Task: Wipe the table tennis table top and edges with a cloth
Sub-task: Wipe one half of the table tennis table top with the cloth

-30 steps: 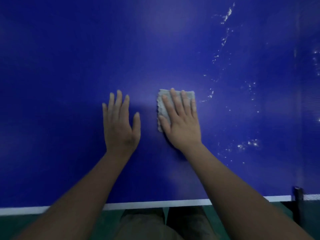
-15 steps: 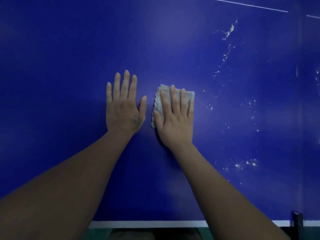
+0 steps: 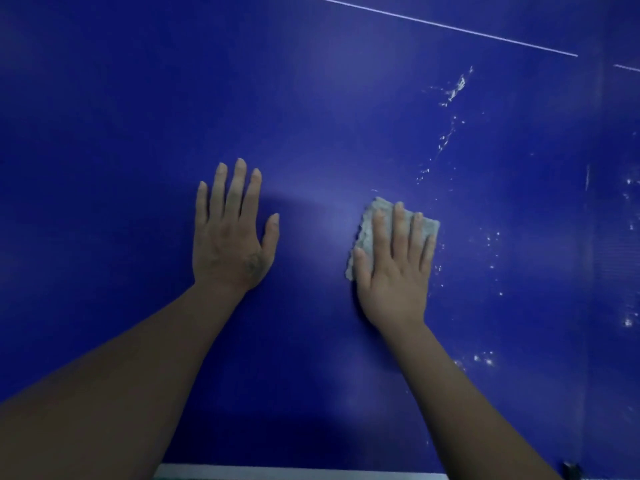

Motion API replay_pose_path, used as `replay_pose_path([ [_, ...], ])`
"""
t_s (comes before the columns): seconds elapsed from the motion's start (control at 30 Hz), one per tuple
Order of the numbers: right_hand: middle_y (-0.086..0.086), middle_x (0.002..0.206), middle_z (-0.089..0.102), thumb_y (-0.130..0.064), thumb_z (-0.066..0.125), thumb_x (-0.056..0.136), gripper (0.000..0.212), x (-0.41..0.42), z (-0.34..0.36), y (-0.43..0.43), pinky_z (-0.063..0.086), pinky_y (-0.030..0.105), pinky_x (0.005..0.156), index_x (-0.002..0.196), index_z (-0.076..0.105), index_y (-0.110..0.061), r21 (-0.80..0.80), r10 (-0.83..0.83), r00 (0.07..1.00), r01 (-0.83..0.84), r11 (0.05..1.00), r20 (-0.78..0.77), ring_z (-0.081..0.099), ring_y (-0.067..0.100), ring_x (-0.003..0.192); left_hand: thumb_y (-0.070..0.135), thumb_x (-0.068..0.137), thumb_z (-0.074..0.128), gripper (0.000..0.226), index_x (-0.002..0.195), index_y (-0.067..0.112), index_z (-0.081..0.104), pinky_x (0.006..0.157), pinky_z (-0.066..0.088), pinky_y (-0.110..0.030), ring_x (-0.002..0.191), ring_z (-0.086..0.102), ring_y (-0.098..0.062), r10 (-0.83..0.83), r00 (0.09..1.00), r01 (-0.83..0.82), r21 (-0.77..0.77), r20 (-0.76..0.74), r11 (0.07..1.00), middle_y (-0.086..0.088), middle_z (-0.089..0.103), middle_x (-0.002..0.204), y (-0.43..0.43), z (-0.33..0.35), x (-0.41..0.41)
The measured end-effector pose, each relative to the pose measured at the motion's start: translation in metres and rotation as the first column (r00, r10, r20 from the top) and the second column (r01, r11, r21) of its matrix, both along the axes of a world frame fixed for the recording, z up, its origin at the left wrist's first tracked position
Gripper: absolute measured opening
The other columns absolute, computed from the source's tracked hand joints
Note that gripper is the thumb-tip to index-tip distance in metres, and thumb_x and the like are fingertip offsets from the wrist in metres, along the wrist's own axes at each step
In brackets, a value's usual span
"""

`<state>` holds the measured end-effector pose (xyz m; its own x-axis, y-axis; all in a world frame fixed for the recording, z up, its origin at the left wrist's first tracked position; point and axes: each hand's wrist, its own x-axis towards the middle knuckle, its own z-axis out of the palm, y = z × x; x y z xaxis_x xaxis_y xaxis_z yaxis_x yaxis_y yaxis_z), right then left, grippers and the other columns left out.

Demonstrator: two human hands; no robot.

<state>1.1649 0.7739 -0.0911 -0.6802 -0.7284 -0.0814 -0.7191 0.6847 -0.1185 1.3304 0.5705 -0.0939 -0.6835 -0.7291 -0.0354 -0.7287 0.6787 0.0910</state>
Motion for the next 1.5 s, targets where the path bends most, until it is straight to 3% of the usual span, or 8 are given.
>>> replay_pose_path([
  [0.3, 0.004, 0.177, 0.022, -0.055, 0.032, 0.111, 0.068, -0.035, -0.010, -0.119, 0.011, 0.058, 0.131, 0.170, 0.026, -0.023, -0.113, 0.238, 0.970, -0.242, 0.964, -0.053, 0.013, 0.033, 0.165, 0.054, 0.111, 0.027, 0.075, 0.174, 0.016, 0.012, 0.135, 0.010, -0.057, 0.169, -0.001, -0.027, 0.008, 1.000, -0.008, 0.005, -0.002, 1.000, -0.006, 0.005, 0.182, 0.001, -0.003, 0.001],
  [0.6, 0.005, 0.180, 0.006, -0.054, 0.022, 0.111, 0.068, -0.069, -0.004, -0.034, 0.004, 0.061, 0.131, 0.172, 0.016, -0.024, 0.002, -0.044, 0.999, 0.044, 0.999, -0.018, 0.001, 0.033, 0.166, 0.045, 0.113, 0.033, 0.069, 0.170, 0.009, 0.025, 0.134, 0.008, -0.061, 0.168, 0.005, -0.030, 0.022, 0.995, -0.017, 0.052, -0.099, 0.999, -0.010, 0.016, 0.180, 0.003, 0.000, -0.013],
  [0.77, 0.005, 0.178, 0.020, -0.053, 0.032, 0.110, 0.067, -0.066, -0.008, -0.116, 0.007, 0.059, 0.132, 0.170, 0.023, -0.026, -0.097, 0.128, 0.991, -0.131, 0.987, -0.044, 0.012, 0.035, 0.165, 0.039, 0.116, 0.028, 0.063, 0.168, 0.004, 0.028, 0.134, 0.009, -0.061, 0.168, 0.011, -0.032, -0.008, 0.987, 0.013, 0.030, -0.161, 0.999, -0.013, 0.020, 0.179, -0.015, 0.006, -0.083],
  [0.87, 0.002, 0.178, 0.020, -0.061, 0.030, 0.107, 0.072, -0.102, -0.010, -0.146, 0.007, 0.056, 0.132, 0.170, 0.023, -0.028, -0.102, 0.123, 0.991, -0.127, 0.987, -0.051, 0.012, 0.031, 0.165, 0.043, 0.116, 0.023, 0.064, 0.169, 0.006, 0.027, 0.135, 0.010, -0.058, 0.167, 0.013, -0.031, -0.036, 0.991, 0.036, 0.003, -0.133, 0.999, -0.011, 0.021, 0.179, -0.022, 0.001, -0.113],
  [1.03, 0.001, 0.179, 0.014, -0.055, 0.026, 0.110, 0.067, -0.147, -0.008, -0.111, 0.004, 0.056, 0.133, 0.171, 0.019, -0.026, -0.098, 0.048, 0.998, -0.052, 0.994, -0.047, 0.007, 0.029, 0.166, 0.046, 0.114, 0.031, 0.067, 0.171, 0.012, 0.022, 0.135, 0.010, -0.055, 0.168, 0.010, -0.027, -0.028, 0.989, 0.028, -0.007, -0.145, 1.000, -0.006, 0.017, 0.181, -0.023, -0.005, -0.117],
  [1.2, 0.007, 0.179, 0.009, -0.036, 0.025, 0.106, 0.068, -0.136, -0.006, -0.078, 0.002, 0.059, 0.132, 0.172, 0.014, -0.019, -0.057, 0.139, 0.990, -0.139, 0.989, -0.005, 0.002, 0.033, 0.166, 0.047, 0.112, 0.034, 0.069, 0.171, 0.012, 0.025, 0.134, 0.013, -0.057, 0.168, 0.012, -0.029, -0.032, 0.990, 0.030, -0.014, -0.141, 0.999, -0.007, 0.020, 0.180, -0.025, -0.005, -0.119],
  [1.37, 0.005, 0.178, 0.019, -0.043, 0.033, 0.106, 0.067, -0.167, -0.005, -0.146, 0.007, 0.056, 0.133, 0.170, 0.026, -0.024, -0.092, 0.319, 0.948, -0.318, 0.944, -0.005, 0.012, 0.033, 0.165, 0.045, 0.111, 0.036, 0.068, 0.170, 0.012, 0.029, 0.134, 0.013, -0.056, 0.167, 0.016, -0.029, -0.020, 0.990, 0.016, -0.026, -0.139, 1.000, -0.008, 0.023, 0.179, -0.026, -0.003, -0.120],
  [1.5, -0.002, 0.179, 0.013, -0.060, 0.029, 0.105, 0.073, -0.224, -0.002, -0.185, 0.000, 0.051, 0.134, 0.171, 0.021, -0.028, -0.038, 0.277, 0.960, -0.276, 0.960, 0.034, 0.007, 0.028, 0.166, 0.044, 0.110, 0.039, 0.068, 0.169, 0.012, 0.031, 0.133, 0.016, -0.057, 0.167, 0.016, -0.029, -0.018, 0.988, 0.014, -0.028, -0.153, 1.000, -0.008, 0.024, 0.179, -0.024, -0.004, -0.121],
])
